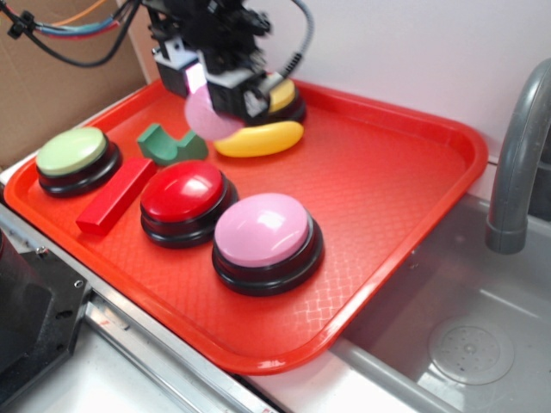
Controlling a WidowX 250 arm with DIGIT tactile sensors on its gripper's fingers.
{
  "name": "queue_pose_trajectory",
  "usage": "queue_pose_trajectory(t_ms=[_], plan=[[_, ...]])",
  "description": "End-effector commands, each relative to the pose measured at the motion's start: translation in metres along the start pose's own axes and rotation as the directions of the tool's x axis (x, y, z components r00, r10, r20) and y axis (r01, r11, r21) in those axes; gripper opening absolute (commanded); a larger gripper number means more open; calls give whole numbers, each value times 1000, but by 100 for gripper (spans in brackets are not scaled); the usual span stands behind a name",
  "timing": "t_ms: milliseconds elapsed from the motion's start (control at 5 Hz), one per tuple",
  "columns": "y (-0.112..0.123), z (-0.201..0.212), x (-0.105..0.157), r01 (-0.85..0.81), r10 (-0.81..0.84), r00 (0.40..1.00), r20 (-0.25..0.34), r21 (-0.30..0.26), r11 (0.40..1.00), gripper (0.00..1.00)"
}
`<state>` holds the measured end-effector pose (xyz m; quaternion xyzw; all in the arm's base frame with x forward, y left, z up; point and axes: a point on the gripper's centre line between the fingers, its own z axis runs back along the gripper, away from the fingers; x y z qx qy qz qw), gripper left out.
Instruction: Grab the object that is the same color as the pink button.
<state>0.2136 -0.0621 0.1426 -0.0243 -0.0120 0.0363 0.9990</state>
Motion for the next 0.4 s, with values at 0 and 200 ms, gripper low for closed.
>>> queue_pose_trajectory(t_ms=[0,200], plan=[[49,11,27,-90,91,995,37,-15,996,0],[58,6,35,-76,76,997,6,-15,997,0]])
